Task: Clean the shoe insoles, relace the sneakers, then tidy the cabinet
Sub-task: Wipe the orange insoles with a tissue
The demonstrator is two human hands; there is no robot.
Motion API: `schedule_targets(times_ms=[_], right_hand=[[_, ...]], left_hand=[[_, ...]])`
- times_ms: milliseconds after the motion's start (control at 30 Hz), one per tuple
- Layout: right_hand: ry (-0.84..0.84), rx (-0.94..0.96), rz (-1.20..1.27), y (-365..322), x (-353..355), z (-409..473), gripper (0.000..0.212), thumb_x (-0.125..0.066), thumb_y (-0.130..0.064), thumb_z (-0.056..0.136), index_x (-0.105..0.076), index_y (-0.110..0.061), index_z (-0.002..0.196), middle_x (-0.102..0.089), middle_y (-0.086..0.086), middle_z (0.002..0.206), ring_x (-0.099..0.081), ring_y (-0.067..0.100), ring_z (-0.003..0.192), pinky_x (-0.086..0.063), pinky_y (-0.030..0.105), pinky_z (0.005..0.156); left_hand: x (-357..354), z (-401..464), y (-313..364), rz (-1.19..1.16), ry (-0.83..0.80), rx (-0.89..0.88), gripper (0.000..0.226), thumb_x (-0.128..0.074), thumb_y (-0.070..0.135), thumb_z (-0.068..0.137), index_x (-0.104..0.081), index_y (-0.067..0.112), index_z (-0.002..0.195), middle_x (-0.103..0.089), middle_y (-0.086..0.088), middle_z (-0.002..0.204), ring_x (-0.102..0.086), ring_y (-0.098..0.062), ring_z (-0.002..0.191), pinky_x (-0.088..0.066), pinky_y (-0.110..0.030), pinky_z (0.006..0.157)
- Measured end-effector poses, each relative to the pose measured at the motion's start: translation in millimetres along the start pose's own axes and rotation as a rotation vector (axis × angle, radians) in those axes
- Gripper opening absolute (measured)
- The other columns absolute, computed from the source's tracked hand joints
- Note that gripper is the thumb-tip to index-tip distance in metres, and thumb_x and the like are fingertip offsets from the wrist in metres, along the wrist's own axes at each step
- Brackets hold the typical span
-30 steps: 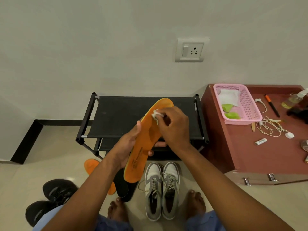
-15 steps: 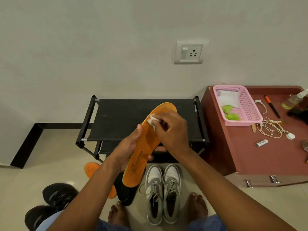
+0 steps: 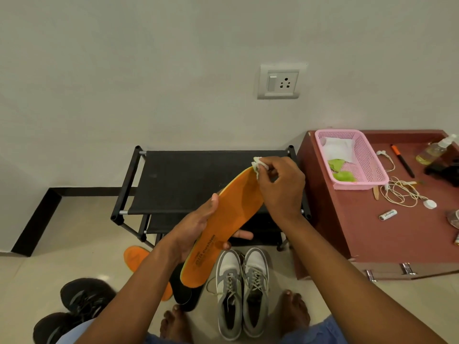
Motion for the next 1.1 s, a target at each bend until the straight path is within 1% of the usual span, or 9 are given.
schedule_targets(times_ms=[233, 333, 400, 500, 633, 733, 967, 1033, 1100], right_hand=[[-0.181, 0.132, 0.039, -20.6, -20.5, -21.6, 0.013, -0.073, -0.026, 0.095, -0.077, -0.018, 0.105, -0.071, -0.005, 0.096, -0.061, 0.003, 0.082, -0.048, 0.012, 0.073], [-0.226, 0.173, 0.053, -24.3, -25.1, -32.6, 0.017, -0.07, -0.029, 0.097, -0.077, -0.018, 0.108, -0.071, -0.005, 0.099, -0.062, 0.004, 0.084, -0.051, 0.016, 0.074], [-0.212, 0.188, 0.049, -24.2, -21.8, -33.5, 0.017, -0.071, -0.027, 0.097, -0.077, -0.018, 0.109, -0.071, -0.005, 0.1, -0.063, 0.005, 0.085, -0.053, 0.019, 0.074], [-0.151, 0.176, 0.011, -20.3, -13.4, -29.0, 0.015, -0.074, -0.024, 0.095, -0.077, -0.017, 0.109, -0.071, -0.003, 0.099, -0.064, 0.007, 0.084, -0.055, 0.022, 0.072], [-0.06, 0.117, -0.016, -5.0, 1.0, -13.6, 0.014, -0.075, -0.019, 0.094, -0.077, -0.013, 0.107, -0.07, 0.0, 0.095, -0.063, 0.009, 0.081, -0.056, 0.026, 0.067], [-0.017, 0.078, -0.046, 8.0, 11.2, -3.3, 0.014, -0.073, -0.019, 0.096, -0.077, -0.013, 0.108, -0.069, -0.001, 0.097, -0.063, 0.008, 0.083, -0.057, 0.028, 0.07], [-0.076, 0.098, -0.034, 11.9, 9.6, -9.7, 0.014, -0.073, -0.016, 0.094, -0.078, -0.014, 0.107, -0.065, -0.003, 0.093, -0.059, 0.008, 0.079, -0.054, 0.028, 0.066], [-0.12, 0.14, -0.028, 3.4, 2.9, -20.4, 0.013, -0.074, -0.014, 0.092, -0.079, -0.014, 0.104, -0.064, -0.003, 0.09, -0.059, 0.009, 0.078, -0.053, 0.027, 0.065], [-0.18, 0.186, -0.012, -7.4, -5.8, -33.6, 0.014, -0.073, -0.014, 0.089, -0.079, -0.015, 0.102, -0.063, -0.005, 0.09, -0.059, 0.008, 0.078, -0.052, 0.026, 0.066]], left_hand=[[4.5, 1.9, 8.3, 0.009, 0.116, -0.035, 0.056, -0.028, 0.057, 0.106, -0.038, 0.028, 0.153, -0.065, -0.015, 0.137, -0.067, -0.04, 0.119, -0.058, -0.036, 0.074], [3.6, 1.0, 10.9, -0.025, 0.164, -0.047, 0.053, -0.031, 0.056, 0.105, -0.039, 0.03, 0.151, -0.069, -0.016, 0.131, -0.072, -0.037, 0.111, -0.059, -0.036, 0.072], [1.4, 1.8, 10.7, -0.039, 0.148, -0.055, 0.054, -0.031, 0.057, 0.105, -0.037, 0.031, 0.153, -0.068, -0.017, 0.133, -0.07, -0.038, 0.115, -0.059, -0.035, 0.073], [-2.5, 3.1, 10.2, -0.064, 0.124, -0.051, 0.054, -0.029, 0.057, 0.106, -0.037, 0.03, 0.153, -0.067, -0.016, 0.135, -0.067, -0.04, 0.119, -0.059, -0.035, 0.072], [-7.9, 4.3, 11.6, -0.087, 0.067, -0.033, 0.055, -0.028, 0.057, 0.106, -0.034, 0.028, 0.152, -0.066, -0.023, 0.134, -0.068, -0.041, 0.118, -0.058, -0.035, 0.072], [-14.7, 4.7, 13.3, -0.112, 0.037, -0.017, 0.05, -0.028, 0.056, 0.106, -0.037, 0.029, 0.147, -0.065, -0.024, 0.134, -0.071, -0.038, 0.111, -0.057, -0.035, 0.071], [-7.1, 11.5, 13.5, -0.094, 0.063, -0.029, 0.048, -0.028, 0.056, 0.106, -0.037, 0.031, 0.147, -0.066, -0.019, 0.136, -0.065, -0.043, 0.121, -0.058, -0.035, 0.069], [-2.1, 10.6, 16.2, -0.098, 0.104, -0.053, 0.049, -0.029, 0.055, 0.106, -0.04, 0.029, 0.146, -0.071, -0.013, 0.129, -0.07, -0.041, 0.114, -0.058, -0.035, 0.067], [6.4, 8.5, 18.4, -0.082, 0.18, -0.068, 0.052, -0.031, 0.056, 0.105, -0.045, 0.024, 0.144, -0.077, -0.009, 0.112, -0.076, -0.032, 0.09, -0.059, -0.035, 0.064]])
Point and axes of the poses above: each hand's wrist, its own z-axis towards the middle knuckle, its own x-axis out of the back of the hand, y = z × x, the point moved 7 cm from there along z, towards the middle knuckle
